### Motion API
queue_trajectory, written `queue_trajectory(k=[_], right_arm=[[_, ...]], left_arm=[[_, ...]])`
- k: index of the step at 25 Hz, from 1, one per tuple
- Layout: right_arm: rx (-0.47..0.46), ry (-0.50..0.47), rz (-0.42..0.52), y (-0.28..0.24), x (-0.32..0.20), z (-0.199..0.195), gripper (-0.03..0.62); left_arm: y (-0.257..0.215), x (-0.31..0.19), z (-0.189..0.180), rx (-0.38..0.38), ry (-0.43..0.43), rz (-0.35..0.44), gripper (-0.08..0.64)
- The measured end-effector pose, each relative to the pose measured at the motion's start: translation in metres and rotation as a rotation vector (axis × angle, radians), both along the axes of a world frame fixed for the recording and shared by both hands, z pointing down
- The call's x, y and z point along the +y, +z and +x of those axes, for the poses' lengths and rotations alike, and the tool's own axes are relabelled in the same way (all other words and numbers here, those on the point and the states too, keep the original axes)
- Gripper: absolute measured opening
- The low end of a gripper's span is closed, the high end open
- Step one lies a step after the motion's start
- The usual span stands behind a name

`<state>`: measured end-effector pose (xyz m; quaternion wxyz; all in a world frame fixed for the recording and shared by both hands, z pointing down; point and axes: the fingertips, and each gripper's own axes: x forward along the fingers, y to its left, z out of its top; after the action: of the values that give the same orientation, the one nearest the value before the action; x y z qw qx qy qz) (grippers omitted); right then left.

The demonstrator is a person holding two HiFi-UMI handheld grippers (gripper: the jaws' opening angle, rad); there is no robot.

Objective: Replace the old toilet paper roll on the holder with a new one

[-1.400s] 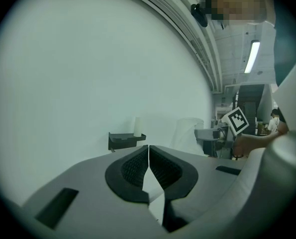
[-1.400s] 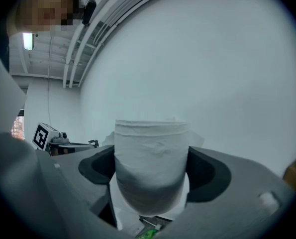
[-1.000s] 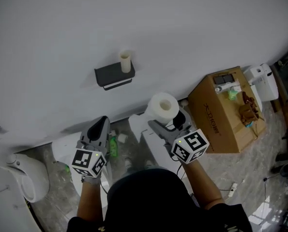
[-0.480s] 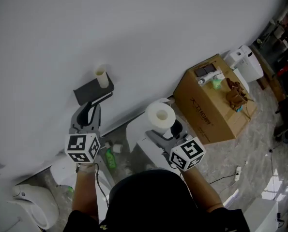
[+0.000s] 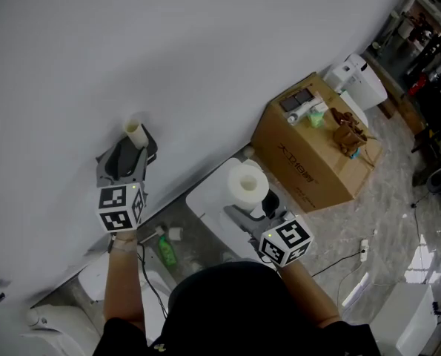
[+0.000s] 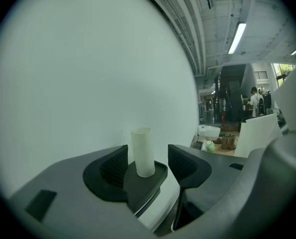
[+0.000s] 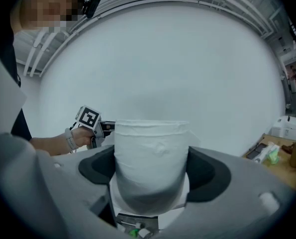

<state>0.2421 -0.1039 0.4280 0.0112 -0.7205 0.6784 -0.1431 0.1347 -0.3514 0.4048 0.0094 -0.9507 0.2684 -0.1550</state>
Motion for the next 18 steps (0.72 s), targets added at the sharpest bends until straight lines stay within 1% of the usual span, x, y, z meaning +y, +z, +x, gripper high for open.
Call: queue_trajectory(k=[5,11,15,18], right_arm=[[0.001,0.040,-0.007,0.001,0.009,0.008,0.413],[-0.005,0.089,-0.018,0.007,0.025,0.018,0.413],[0.000,0.103,-0.026,0.010,0.035,0.017,0.413],[0.003,0.108,-0.032,0.011,0.041,0.016,0.413]], left_arm=[[0.011,-0.017,0.014,-0.065,0.005,-0.028,0.250],[0.022,-0.026,0.029,-0.086,0.004,-0.057,0.247],[0.030,-0.030,0.028,-0.089,-0.006,-0.086,0.222],[0.032,-0.032,0.026,-0.084,-0.020,-0.088,0.176]])
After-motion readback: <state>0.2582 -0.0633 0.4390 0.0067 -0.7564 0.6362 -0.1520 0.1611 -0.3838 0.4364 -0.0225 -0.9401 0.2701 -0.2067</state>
